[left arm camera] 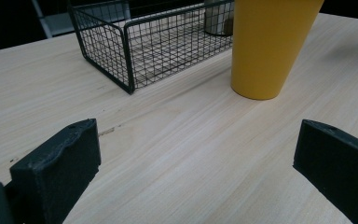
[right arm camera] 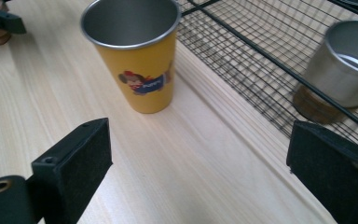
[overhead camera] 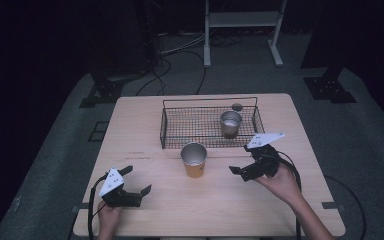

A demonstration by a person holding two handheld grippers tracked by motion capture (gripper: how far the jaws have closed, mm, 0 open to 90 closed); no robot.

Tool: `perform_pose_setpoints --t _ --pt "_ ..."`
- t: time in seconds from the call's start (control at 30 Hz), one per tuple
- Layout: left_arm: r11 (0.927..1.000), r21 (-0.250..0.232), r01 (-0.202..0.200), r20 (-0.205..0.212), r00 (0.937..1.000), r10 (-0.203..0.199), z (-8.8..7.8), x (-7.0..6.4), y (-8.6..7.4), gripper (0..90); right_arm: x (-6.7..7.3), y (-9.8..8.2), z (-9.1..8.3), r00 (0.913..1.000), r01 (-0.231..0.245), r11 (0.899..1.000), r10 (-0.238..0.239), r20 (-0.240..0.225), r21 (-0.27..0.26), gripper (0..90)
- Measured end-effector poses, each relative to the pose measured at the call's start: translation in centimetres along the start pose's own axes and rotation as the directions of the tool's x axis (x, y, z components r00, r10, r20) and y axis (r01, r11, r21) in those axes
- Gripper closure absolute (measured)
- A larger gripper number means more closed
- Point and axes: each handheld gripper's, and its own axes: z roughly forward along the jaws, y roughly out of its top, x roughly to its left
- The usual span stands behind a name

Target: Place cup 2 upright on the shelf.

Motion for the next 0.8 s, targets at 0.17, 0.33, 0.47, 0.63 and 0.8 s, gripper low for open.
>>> perform_pose_setpoints --t 0.17,0.33,0.47,0.63,0.8 --pt "1.0000 -0.003 0.001 -0.002 1.0000 -0.001 0.0 0.1 0.0 0.0 1.0 0.3 0.7 0.9995 0.019 1.000 -0.019 -0.026 -0.003 5.8" --pt "1.0000 -0.003 0.001 -0.001 1.0000 -0.001 0.0 0.0 0.0 0.0 1.8 0.5 1.5 0.9984 0.040 0.999 -0.040 -0.040 0.003 5.9" --pt "1.0000 -0.003 0.002 -0.001 1.0000 -0.002 0.0 0.0 0.0 0.0 2.2 0.9 2.2 0.9969 0.045 0.999 -0.044 -0.066 0.005 5.9" --pt "1.0000 -0.002 0.003 -0.001 1.0000 -0.003 0.0 0.1 0.0 0.0 2.3 1.3 2.7 0.9961 0.046 0.999 -0.045 -0.076 0.012 5.9" --pt "1.0000 -0.002 0.005 -0.002 1.0000 -0.005 0.0 0.0 0.0 0.0 2.6 1.6 3.4 0.9949 0.047 0.999 -0.046 -0.090 0.011 5.8"
